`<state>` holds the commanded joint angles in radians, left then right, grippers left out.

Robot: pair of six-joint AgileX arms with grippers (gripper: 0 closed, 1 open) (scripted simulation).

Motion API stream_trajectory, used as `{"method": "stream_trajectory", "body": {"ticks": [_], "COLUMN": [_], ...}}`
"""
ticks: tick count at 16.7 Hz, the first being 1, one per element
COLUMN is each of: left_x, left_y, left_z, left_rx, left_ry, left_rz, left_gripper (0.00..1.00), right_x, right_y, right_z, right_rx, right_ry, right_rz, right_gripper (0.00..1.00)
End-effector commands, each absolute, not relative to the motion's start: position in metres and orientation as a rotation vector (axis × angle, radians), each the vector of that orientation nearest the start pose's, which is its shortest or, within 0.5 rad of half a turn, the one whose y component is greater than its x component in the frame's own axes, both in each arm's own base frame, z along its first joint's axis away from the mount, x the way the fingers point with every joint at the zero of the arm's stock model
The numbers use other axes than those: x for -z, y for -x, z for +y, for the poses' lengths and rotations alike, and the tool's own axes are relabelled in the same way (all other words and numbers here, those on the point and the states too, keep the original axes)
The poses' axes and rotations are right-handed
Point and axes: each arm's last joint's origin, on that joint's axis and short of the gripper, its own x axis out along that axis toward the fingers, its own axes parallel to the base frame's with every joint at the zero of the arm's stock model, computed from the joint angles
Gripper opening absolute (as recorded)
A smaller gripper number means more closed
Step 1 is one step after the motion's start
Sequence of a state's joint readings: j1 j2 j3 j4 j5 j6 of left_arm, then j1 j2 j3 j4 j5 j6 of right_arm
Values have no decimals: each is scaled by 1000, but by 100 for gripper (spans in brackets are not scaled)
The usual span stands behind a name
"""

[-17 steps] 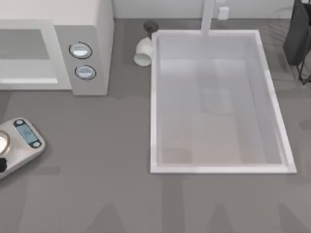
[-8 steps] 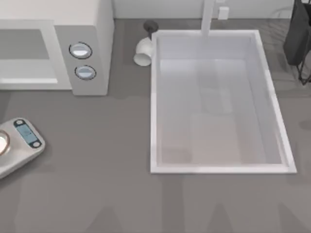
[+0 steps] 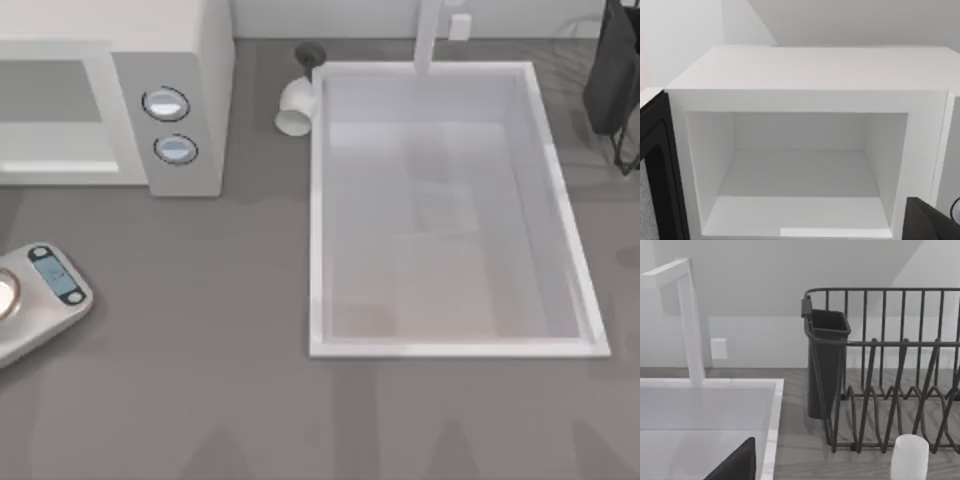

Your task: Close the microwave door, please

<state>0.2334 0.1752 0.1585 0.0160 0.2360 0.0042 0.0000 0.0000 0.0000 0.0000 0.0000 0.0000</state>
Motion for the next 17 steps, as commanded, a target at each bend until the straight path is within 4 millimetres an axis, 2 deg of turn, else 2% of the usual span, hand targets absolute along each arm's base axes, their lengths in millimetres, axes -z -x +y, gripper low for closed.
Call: {"method": "stream_trajectory", "body": {"ticks": [9, 14, 17], "left_x": [-199, -200, -213], "left_y": [-92, -92, -93], "left_z": [-4, -4, 1], "left_rx": [2, 2, -24], "left_ry": [-1, -1, -61], "left_rz": [0, 0, 32], "left_gripper": [0, 0, 0], "right_x": [-160, -160, -160], "right_y": [-106, -106, -106], "right_z": [-1, -1, -1], "right_rx": [0, 0, 0], "right_ry": [0, 0, 0], "right_rz": [0, 0, 0], "right_gripper": [100, 100, 100]}}
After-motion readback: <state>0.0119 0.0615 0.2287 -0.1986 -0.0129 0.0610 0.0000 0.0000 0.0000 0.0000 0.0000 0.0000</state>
